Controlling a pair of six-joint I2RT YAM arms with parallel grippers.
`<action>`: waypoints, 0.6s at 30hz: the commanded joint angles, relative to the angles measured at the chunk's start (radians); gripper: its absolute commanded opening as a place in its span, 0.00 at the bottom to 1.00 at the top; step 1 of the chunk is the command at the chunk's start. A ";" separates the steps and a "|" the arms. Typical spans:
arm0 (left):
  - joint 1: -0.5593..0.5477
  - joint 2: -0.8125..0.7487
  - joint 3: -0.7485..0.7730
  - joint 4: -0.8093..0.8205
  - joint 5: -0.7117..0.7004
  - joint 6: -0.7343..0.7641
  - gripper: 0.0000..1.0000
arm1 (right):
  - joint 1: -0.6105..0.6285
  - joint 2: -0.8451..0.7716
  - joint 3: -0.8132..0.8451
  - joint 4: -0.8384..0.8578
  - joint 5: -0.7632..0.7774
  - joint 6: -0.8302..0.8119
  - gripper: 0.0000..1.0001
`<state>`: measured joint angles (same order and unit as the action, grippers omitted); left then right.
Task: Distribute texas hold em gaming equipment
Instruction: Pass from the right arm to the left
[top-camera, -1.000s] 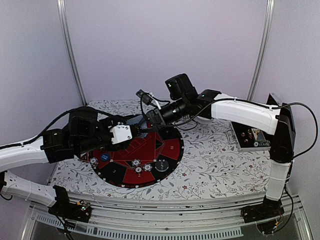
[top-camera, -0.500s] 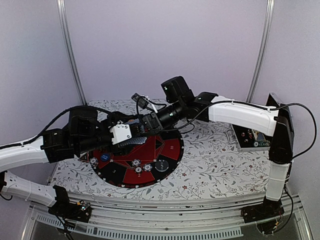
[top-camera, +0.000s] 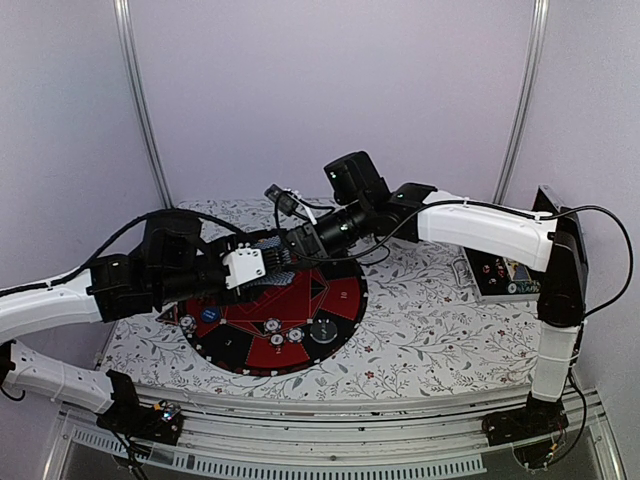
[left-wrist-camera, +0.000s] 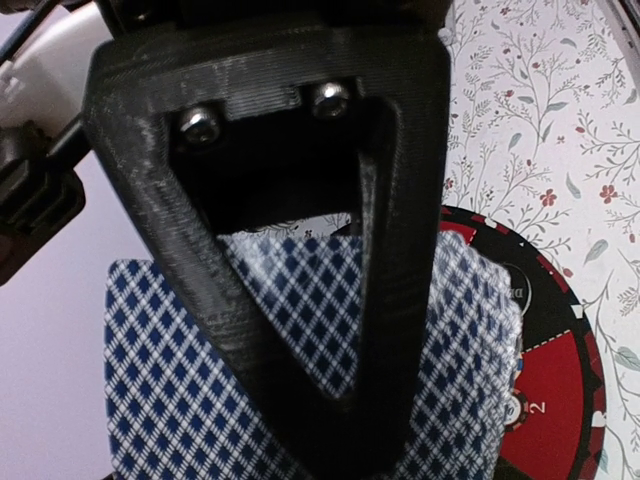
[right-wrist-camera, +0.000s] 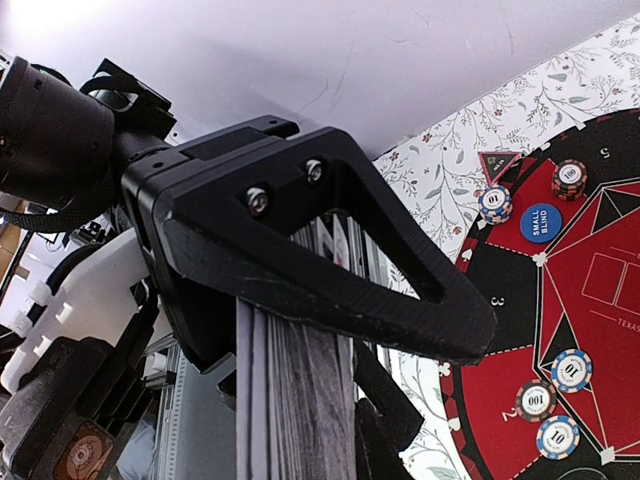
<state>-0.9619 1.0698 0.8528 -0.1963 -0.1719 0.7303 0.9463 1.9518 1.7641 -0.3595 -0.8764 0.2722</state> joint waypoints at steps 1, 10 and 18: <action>0.020 -0.022 0.029 0.037 0.032 -0.049 0.59 | 0.016 0.003 0.017 -0.005 -0.013 -0.028 0.04; 0.022 -0.072 -0.014 0.062 0.039 -0.078 0.55 | 0.005 0.027 0.043 -0.007 -0.013 -0.012 0.24; 0.022 -0.080 -0.044 0.103 0.041 -0.105 0.53 | 0.003 0.029 0.048 -0.010 0.053 -0.010 0.46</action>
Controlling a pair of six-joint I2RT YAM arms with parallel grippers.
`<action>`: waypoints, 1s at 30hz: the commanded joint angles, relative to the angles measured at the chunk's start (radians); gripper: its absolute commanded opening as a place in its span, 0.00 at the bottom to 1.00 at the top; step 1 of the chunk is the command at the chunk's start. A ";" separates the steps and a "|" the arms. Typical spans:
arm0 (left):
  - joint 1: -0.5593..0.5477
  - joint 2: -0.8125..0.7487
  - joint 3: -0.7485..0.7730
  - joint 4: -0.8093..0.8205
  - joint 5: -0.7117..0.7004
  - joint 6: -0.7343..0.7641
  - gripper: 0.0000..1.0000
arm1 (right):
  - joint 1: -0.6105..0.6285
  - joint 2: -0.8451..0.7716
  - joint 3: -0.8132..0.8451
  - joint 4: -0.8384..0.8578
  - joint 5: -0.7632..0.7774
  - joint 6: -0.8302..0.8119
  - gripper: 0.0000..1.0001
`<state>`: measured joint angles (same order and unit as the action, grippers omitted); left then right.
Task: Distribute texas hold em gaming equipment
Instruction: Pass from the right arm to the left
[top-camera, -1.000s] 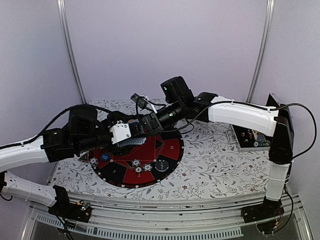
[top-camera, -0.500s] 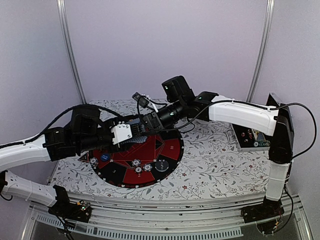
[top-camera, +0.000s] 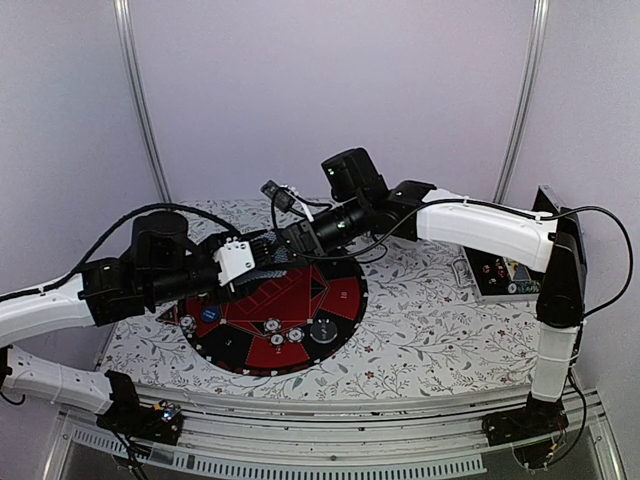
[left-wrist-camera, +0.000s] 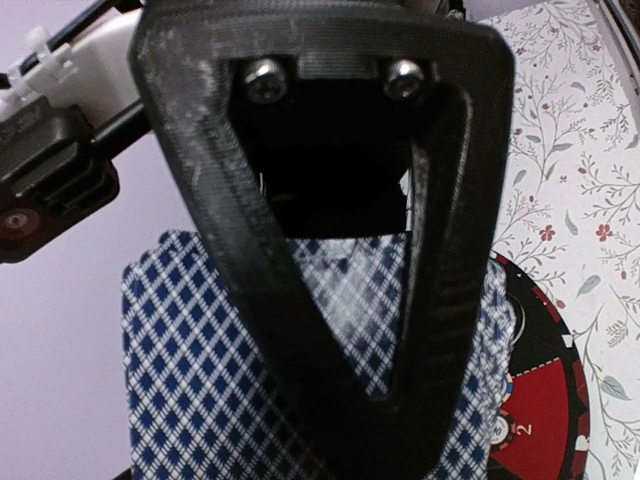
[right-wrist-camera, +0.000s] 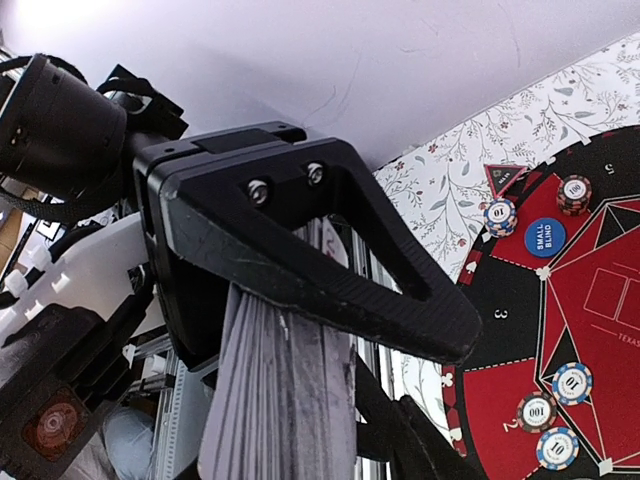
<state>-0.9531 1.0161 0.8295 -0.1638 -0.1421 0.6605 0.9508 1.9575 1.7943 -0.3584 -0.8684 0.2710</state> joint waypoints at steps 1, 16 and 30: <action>0.013 -0.025 -0.026 0.071 0.015 -0.039 0.54 | -0.004 0.023 0.017 -0.013 0.055 -0.008 0.51; 0.013 -0.043 -0.058 0.065 -0.023 -0.048 0.53 | -0.021 -0.007 0.025 -0.105 0.179 -0.054 0.61; 0.013 -0.045 -0.073 0.062 -0.043 -0.054 0.52 | -0.022 -0.025 0.065 -0.178 0.209 -0.102 0.56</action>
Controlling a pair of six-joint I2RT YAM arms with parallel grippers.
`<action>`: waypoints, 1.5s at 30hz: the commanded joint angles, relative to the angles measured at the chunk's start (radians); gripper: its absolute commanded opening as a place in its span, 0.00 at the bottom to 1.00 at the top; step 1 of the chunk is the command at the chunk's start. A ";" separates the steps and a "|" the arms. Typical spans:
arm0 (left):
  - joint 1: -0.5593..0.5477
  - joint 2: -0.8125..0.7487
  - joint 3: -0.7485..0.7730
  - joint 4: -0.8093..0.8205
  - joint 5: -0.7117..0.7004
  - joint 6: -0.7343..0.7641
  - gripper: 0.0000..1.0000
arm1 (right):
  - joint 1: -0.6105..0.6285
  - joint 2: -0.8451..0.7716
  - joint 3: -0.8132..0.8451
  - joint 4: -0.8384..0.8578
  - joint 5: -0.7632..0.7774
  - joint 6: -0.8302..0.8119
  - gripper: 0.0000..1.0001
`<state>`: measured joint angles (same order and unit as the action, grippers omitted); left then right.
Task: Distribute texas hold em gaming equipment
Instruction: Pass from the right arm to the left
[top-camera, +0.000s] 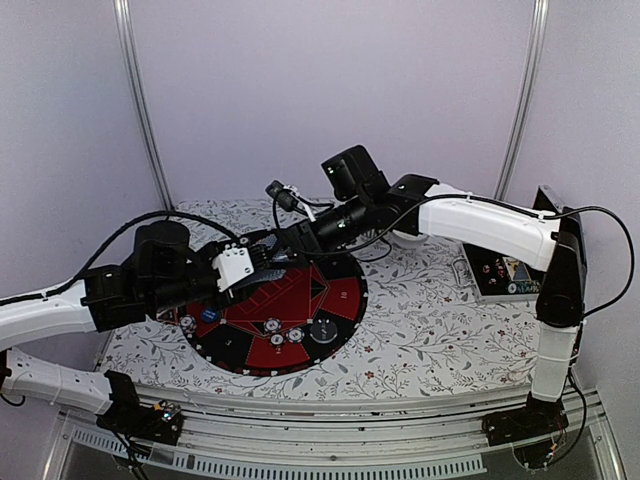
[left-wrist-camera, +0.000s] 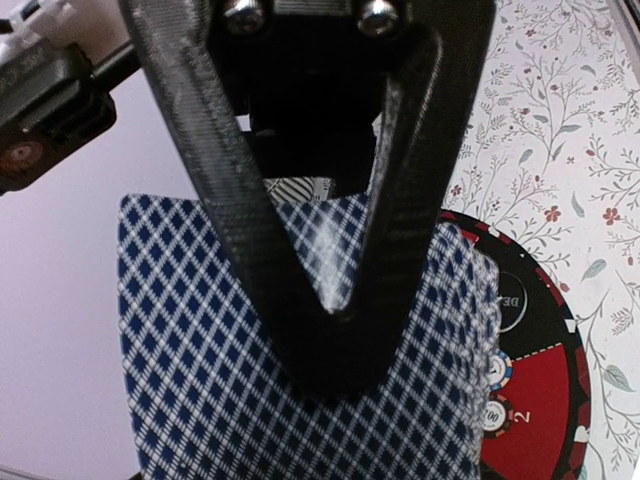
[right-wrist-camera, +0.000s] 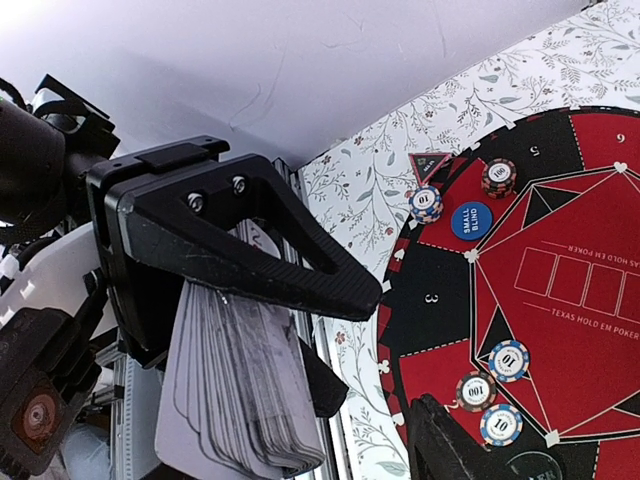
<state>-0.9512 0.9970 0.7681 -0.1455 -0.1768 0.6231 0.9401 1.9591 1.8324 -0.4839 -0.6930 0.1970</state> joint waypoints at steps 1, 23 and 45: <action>0.010 -0.026 -0.014 0.045 -0.009 -0.017 0.52 | -0.011 -0.027 0.030 -0.055 0.034 -0.029 0.56; 0.012 -0.010 -0.022 0.041 -0.004 -0.039 0.51 | -0.009 -0.026 0.068 -0.052 0.007 -0.028 0.63; 0.014 -0.005 -0.035 0.020 -0.029 -0.053 0.50 | -0.013 -0.054 0.079 -0.117 0.046 -0.056 0.53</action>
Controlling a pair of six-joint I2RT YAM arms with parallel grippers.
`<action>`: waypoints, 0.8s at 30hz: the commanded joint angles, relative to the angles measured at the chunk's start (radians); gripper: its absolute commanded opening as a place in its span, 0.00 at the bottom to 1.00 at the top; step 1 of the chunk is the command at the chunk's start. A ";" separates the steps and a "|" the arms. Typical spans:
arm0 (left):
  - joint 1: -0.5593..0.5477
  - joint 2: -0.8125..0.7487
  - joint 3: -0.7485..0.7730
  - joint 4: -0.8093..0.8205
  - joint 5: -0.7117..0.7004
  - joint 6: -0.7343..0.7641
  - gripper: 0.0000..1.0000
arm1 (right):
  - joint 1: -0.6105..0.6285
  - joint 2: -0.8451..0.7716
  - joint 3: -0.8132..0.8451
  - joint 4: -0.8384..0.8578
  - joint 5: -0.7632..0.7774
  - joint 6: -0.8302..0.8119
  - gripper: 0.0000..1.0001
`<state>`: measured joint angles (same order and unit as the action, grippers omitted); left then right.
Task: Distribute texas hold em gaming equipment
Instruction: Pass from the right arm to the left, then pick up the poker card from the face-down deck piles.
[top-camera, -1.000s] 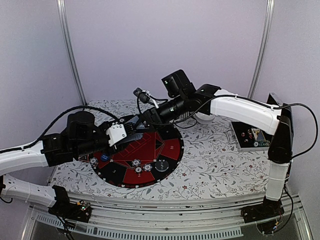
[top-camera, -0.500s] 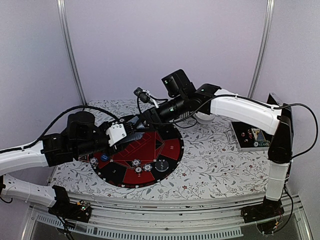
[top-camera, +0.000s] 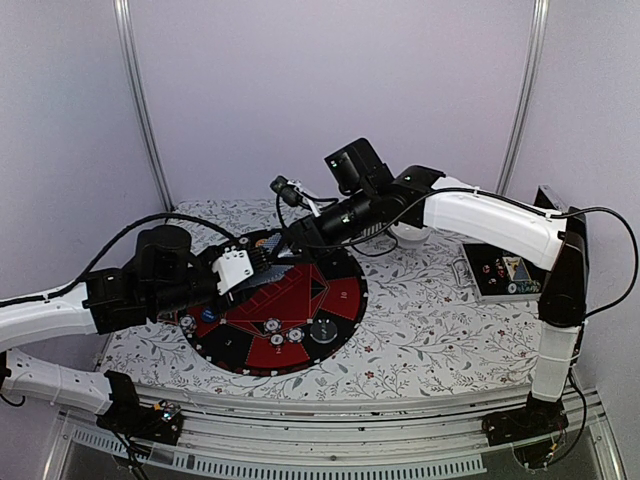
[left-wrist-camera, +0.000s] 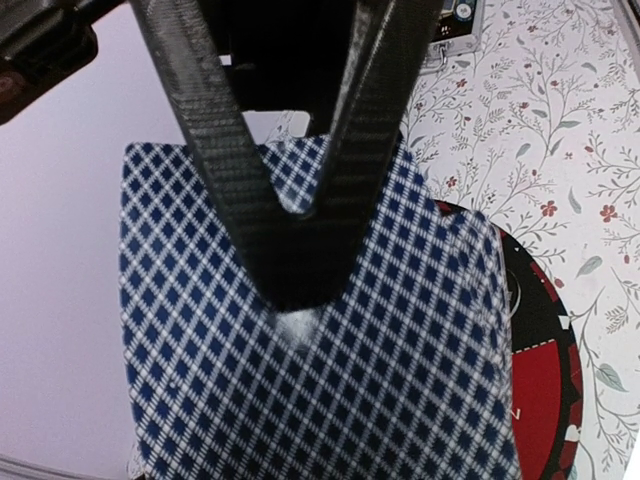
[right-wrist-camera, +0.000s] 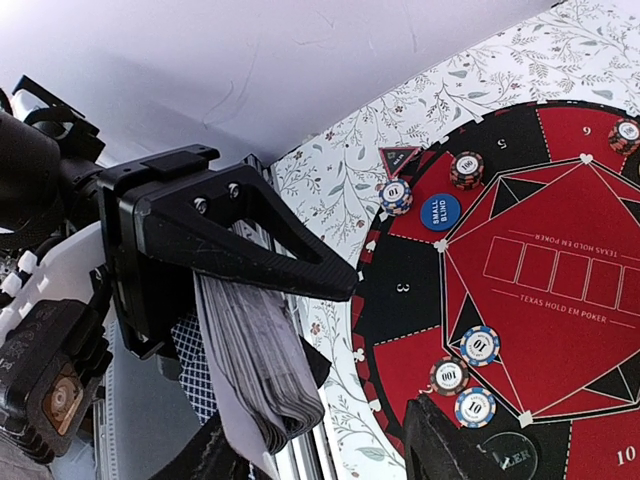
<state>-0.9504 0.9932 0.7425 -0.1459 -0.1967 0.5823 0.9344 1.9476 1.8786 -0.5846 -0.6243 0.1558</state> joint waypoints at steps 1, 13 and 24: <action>0.014 0.003 -0.009 0.021 -0.011 -0.015 0.50 | -0.006 -0.041 0.034 -0.017 -0.030 -0.014 0.54; 0.016 0.009 -0.016 0.031 -0.005 -0.028 0.50 | -0.013 -0.041 0.037 -0.020 -0.009 -0.013 0.56; 0.029 0.001 -0.029 0.032 -0.014 -0.035 0.50 | -0.018 -0.050 0.032 -0.034 -0.009 -0.003 0.21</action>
<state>-0.9401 1.0061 0.7300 -0.1406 -0.2012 0.5644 0.9241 1.9442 1.8923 -0.6060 -0.6380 0.1524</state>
